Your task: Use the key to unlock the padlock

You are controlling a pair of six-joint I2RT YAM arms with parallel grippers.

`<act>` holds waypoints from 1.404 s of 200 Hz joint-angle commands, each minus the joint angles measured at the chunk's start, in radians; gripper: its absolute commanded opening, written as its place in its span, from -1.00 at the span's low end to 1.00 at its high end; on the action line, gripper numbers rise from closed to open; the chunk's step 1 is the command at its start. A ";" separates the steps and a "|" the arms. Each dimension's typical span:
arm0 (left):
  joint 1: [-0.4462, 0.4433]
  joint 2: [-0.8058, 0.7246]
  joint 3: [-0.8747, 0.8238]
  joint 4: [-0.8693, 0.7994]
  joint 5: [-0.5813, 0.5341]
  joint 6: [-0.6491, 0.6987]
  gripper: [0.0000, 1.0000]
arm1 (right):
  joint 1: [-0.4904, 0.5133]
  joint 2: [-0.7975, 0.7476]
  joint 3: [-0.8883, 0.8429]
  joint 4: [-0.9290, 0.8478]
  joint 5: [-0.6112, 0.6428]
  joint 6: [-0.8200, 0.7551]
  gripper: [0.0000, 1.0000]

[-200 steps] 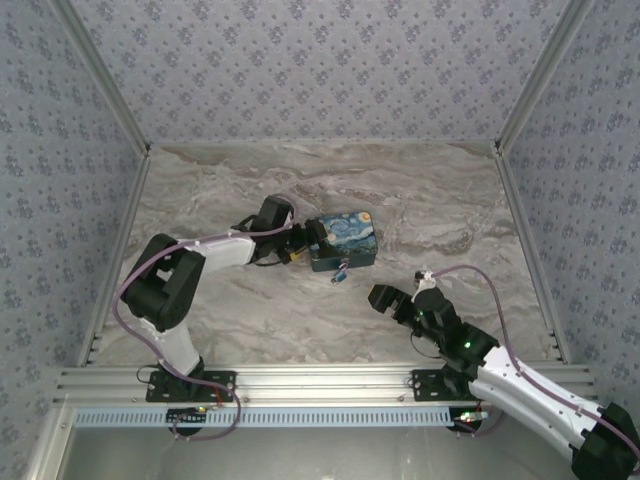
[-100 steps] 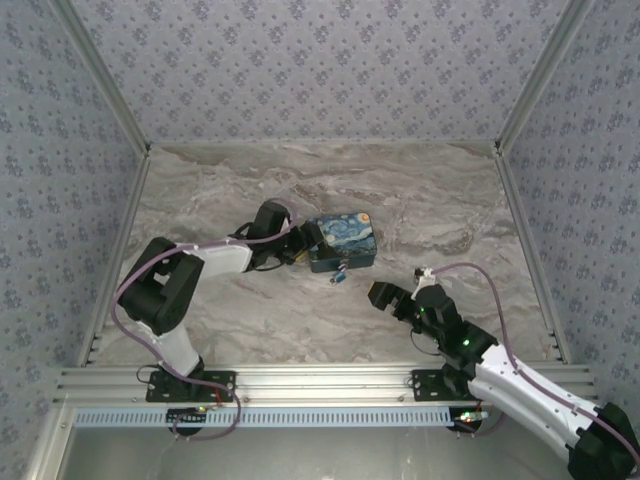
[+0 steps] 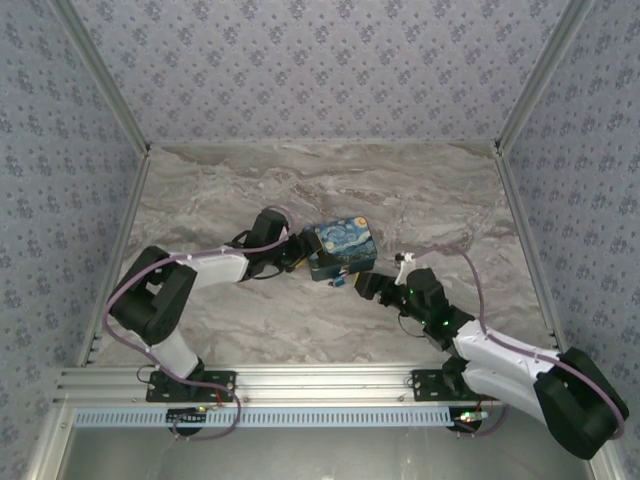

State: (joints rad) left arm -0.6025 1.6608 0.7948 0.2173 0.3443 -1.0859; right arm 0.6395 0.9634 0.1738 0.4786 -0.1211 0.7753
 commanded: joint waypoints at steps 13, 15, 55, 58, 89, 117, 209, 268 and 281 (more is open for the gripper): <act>-0.018 -0.026 -0.038 -0.083 -0.032 -0.012 0.23 | -0.008 0.140 0.049 0.199 -0.106 -0.065 0.57; -0.019 -0.027 -0.039 -0.082 -0.033 -0.012 0.23 | -0.008 0.150 0.049 0.204 -0.112 -0.065 0.56; -0.026 -0.047 -0.054 -0.076 -0.051 -0.026 0.20 | -0.002 0.343 0.073 0.341 -0.156 -0.066 0.46; -0.026 -0.050 -0.055 -0.077 -0.052 -0.026 0.20 | -0.002 0.355 0.077 0.347 -0.161 -0.068 0.45; -0.027 -0.071 -0.066 -0.085 -0.063 -0.030 0.20 | 0.009 0.461 0.116 0.399 -0.184 -0.082 0.37; -0.028 -0.085 -0.076 -0.086 -0.068 -0.035 0.19 | 0.021 0.530 0.118 0.473 -0.167 -0.088 0.36; -0.027 -0.105 -0.084 -0.094 -0.078 -0.036 0.19 | 0.044 0.599 0.125 0.506 -0.140 -0.116 0.18; -0.027 -0.106 -0.084 -0.097 -0.079 -0.037 0.18 | 0.031 0.572 0.121 0.395 -0.069 -0.137 0.32; -0.028 -0.108 -0.083 -0.098 -0.079 -0.036 0.19 | 0.027 0.562 0.119 0.372 -0.059 -0.137 0.35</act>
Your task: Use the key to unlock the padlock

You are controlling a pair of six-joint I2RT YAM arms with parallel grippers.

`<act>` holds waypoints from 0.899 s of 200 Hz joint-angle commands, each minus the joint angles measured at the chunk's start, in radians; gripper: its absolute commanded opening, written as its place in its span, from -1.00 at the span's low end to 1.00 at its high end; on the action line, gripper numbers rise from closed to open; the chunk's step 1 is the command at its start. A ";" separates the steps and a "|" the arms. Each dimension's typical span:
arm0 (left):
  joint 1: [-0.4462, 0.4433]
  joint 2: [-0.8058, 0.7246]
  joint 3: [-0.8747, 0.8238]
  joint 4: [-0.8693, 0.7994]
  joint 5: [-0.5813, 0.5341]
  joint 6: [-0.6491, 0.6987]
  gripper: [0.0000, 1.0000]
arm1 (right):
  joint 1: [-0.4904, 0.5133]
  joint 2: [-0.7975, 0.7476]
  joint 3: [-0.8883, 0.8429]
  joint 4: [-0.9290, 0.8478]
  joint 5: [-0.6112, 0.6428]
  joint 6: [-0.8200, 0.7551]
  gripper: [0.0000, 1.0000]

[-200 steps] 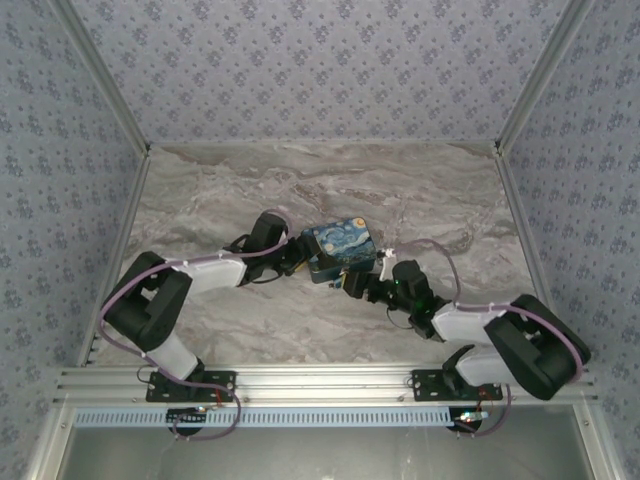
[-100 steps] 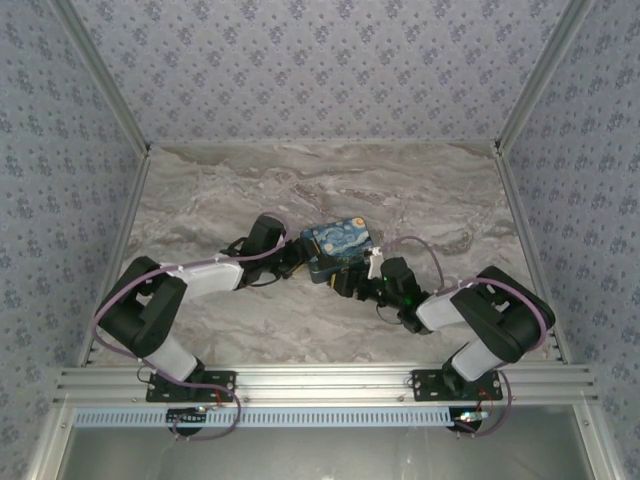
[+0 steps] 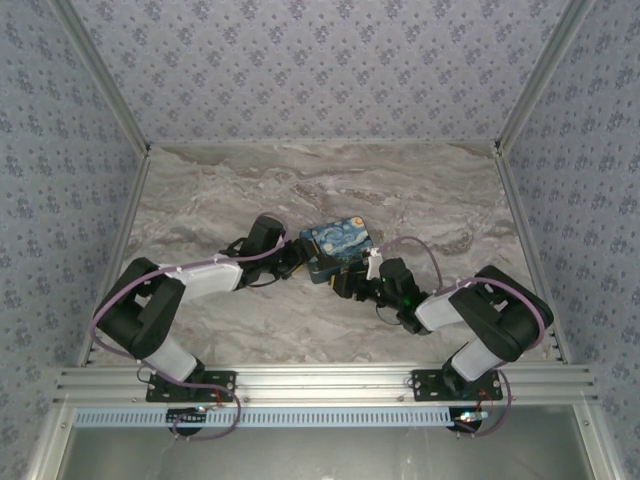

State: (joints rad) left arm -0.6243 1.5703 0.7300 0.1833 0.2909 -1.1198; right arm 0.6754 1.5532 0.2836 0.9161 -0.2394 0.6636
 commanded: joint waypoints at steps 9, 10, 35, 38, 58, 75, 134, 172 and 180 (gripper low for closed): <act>-0.006 -0.016 -0.019 -0.065 -0.026 -0.003 0.19 | -0.010 -0.030 0.009 -0.070 0.058 -0.026 0.36; -0.006 -0.016 -0.019 -0.065 -0.026 -0.002 0.19 | -0.012 -0.030 0.009 -0.071 0.058 -0.026 0.36; -0.006 -0.015 -0.017 -0.064 -0.024 -0.002 0.19 | -0.014 -0.024 0.023 -0.061 0.036 -0.025 0.37; -0.006 -0.015 -0.018 -0.064 -0.024 -0.004 0.18 | -0.013 -0.022 0.025 -0.060 0.032 -0.025 0.37; -0.006 -0.014 -0.017 -0.064 -0.025 -0.003 0.18 | -0.013 -0.007 0.037 -0.033 0.010 -0.026 0.35; -0.006 -0.016 -0.017 -0.064 -0.024 -0.005 0.18 | -0.016 0.011 0.040 -0.002 0.005 -0.025 0.34; -0.006 -0.019 -0.018 -0.065 -0.023 -0.008 0.18 | -0.021 0.061 0.053 0.072 -0.045 -0.025 0.24; -0.006 -0.018 -0.015 -0.065 -0.024 -0.008 0.18 | -0.026 0.043 0.036 0.084 -0.048 -0.025 0.08; -0.006 -0.017 -0.015 -0.065 -0.025 -0.008 0.18 | -0.027 0.038 0.035 0.077 -0.046 -0.025 0.06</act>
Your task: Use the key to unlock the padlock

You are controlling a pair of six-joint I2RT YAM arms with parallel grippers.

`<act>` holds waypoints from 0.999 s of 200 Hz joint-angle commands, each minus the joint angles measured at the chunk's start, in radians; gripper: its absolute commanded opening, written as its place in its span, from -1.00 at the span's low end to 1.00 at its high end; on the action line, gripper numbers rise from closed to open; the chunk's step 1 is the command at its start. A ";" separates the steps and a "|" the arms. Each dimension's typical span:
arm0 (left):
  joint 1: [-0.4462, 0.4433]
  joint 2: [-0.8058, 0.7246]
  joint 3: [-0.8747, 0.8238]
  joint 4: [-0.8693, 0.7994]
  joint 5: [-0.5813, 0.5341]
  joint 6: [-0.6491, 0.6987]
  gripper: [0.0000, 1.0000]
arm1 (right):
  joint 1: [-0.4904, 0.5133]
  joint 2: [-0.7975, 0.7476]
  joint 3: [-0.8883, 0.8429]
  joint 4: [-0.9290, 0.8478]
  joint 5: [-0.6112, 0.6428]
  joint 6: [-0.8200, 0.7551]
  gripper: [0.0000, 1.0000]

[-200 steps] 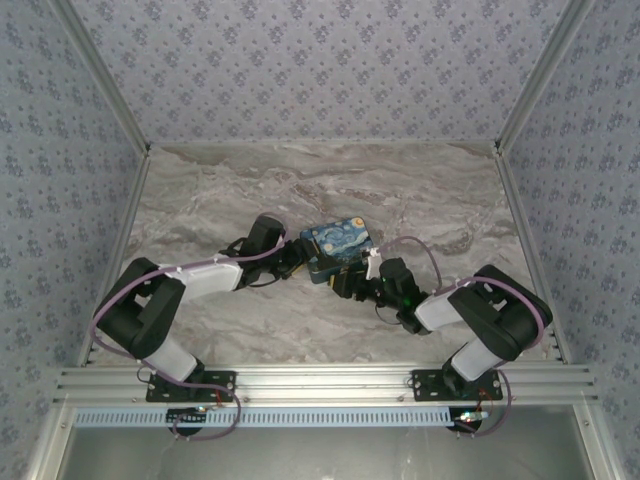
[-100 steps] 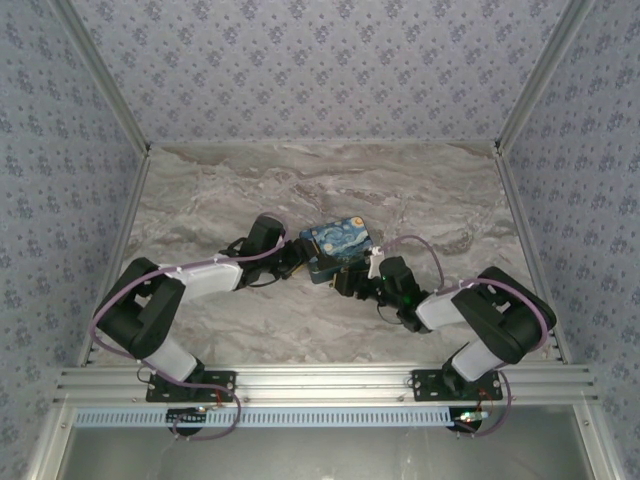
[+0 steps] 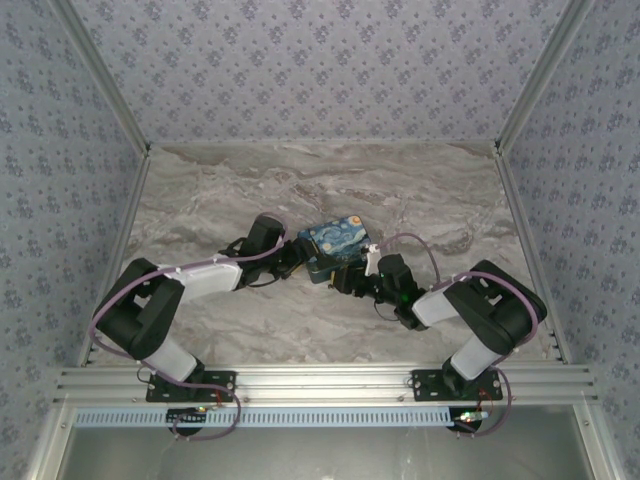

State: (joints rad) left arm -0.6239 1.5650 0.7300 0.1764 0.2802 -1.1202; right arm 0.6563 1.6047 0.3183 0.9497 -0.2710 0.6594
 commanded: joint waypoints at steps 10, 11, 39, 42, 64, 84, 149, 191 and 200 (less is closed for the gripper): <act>-0.006 -0.011 -0.015 -0.060 -0.015 -0.007 0.18 | -0.009 -0.018 -0.005 0.040 -0.015 -0.021 0.03; -0.006 -0.011 -0.015 -0.060 -0.015 -0.007 0.18 | -0.009 -0.018 -0.006 0.040 -0.015 -0.021 0.03; -0.006 -0.009 -0.014 -0.060 -0.016 -0.007 0.18 | -0.011 -0.033 -0.022 0.046 -0.015 -0.021 -0.04; -0.006 -0.008 -0.014 -0.061 -0.015 -0.006 0.18 | -0.012 -0.034 -0.024 0.046 -0.015 -0.021 -0.04; -0.006 -0.008 -0.014 -0.060 -0.015 -0.007 0.18 | -0.012 -0.052 -0.041 0.053 -0.012 -0.021 -0.12; -0.007 -0.008 -0.014 -0.060 -0.014 -0.006 0.18 | -0.014 -0.067 -0.048 0.059 -0.020 -0.055 -0.17; -0.007 -0.009 -0.013 -0.060 -0.014 -0.007 0.18 | -0.015 -0.069 -0.025 0.013 -0.036 -0.069 -0.27; -0.007 -0.009 -0.012 -0.061 -0.015 -0.006 0.18 | -0.015 -0.046 -0.018 -0.009 -0.034 -0.069 -0.31; -0.007 -0.009 -0.012 -0.062 -0.015 -0.005 0.18 | -0.016 -0.045 -0.023 -0.008 -0.027 -0.068 -0.30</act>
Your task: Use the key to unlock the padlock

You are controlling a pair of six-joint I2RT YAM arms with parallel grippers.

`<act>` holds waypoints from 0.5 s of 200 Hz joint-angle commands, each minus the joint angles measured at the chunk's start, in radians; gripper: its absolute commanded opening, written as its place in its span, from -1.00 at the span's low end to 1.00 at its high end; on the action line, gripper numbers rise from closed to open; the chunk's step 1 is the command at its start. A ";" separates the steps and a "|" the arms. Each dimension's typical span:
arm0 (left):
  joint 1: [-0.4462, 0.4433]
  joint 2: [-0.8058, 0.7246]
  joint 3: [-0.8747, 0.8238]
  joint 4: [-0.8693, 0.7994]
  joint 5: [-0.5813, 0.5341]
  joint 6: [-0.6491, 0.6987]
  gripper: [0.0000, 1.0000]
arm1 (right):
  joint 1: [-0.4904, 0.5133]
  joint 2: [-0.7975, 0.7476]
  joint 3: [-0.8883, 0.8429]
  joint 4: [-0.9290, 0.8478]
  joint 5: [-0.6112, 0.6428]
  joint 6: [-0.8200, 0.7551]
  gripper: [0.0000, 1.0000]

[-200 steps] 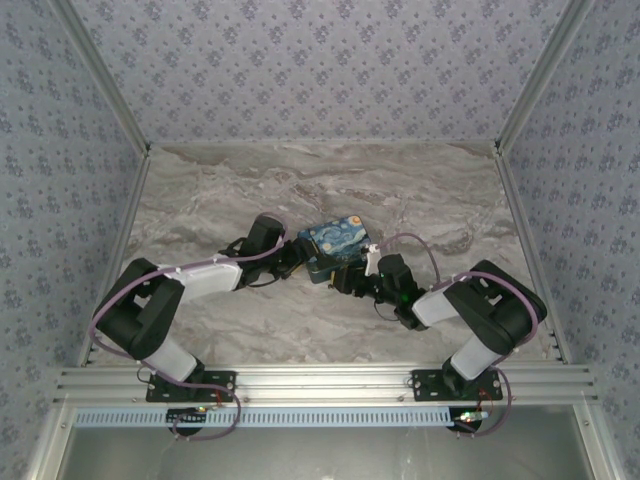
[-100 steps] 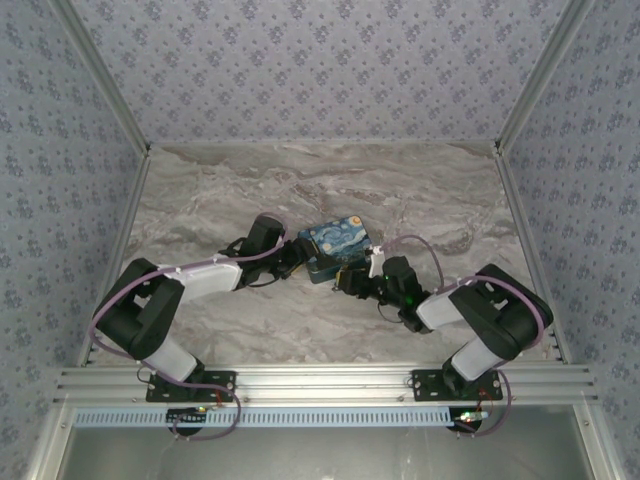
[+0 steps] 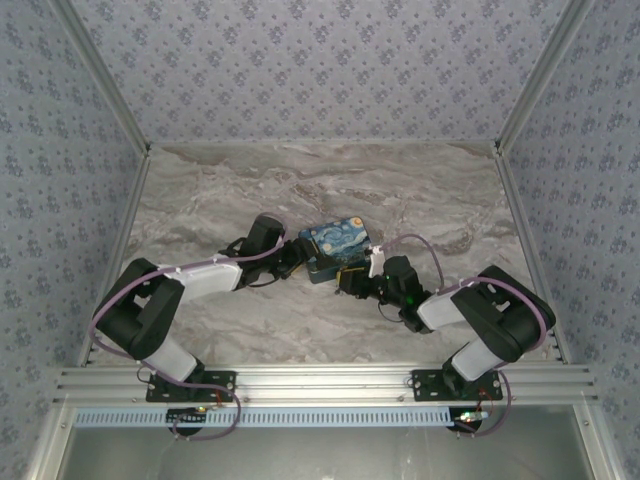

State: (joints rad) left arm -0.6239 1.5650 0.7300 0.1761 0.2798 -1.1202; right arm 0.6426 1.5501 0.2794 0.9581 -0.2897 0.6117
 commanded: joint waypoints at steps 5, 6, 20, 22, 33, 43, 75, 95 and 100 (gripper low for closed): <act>-0.006 -0.010 -0.013 -0.063 -0.015 -0.005 0.18 | -0.003 0.005 0.011 -0.014 -0.001 -0.020 -0.29; -0.006 -0.010 -0.013 -0.063 -0.015 -0.004 0.18 | -0.003 0.005 0.009 -0.014 0.001 -0.021 -0.29; -0.007 -0.010 -0.014 -0.064 -0.015 -0.006 0.18 | -0.006 -0.016 -0.004 -0.027 0.021 -0.021 -0.26; -0.007 -0.010 -0.015 -0.064 -0.015 -0.006 0.18 | -0.007 -0.019 -0.005 -0.031 0.023 -0.022 -0.25; -0.006 -0.010 -0.014 -0.064 -0.014 -0.006 0.18 | -0.011 -0.037 -0.005 -0.067 0.035 -0.030 -0.19; -0.006 -0.009 -0.014 -0.064 -0.016 -0.005 0.18 | -0.016 -0.050 -0.004 -0.097 0.042 -0.036 -0.11; -0.005 -0.011 -0.013 -0.063 -0.015 -0.005 0.18 | -0.021 -0.042 -0.005 -0.111 0.042 -0.028 0.04; -0.006 -0.009 -0.012 -0.061 -0.015 -0.007 0.18 | -0.021 -0.013 0.006 -0.098 0.025 -0.020 0.06; -0.006 -0.009 -0.013 -0.061 -0.013 -0.007 0.18 | -0.021 -0.002 0.010 -0.090 0.014 -0.018 0.06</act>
State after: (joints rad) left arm -0.6239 1.5650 0.7300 0.1761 0.2798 -1.1202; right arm 0.6258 1.5154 0.2790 0.8772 -0.2661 0.5968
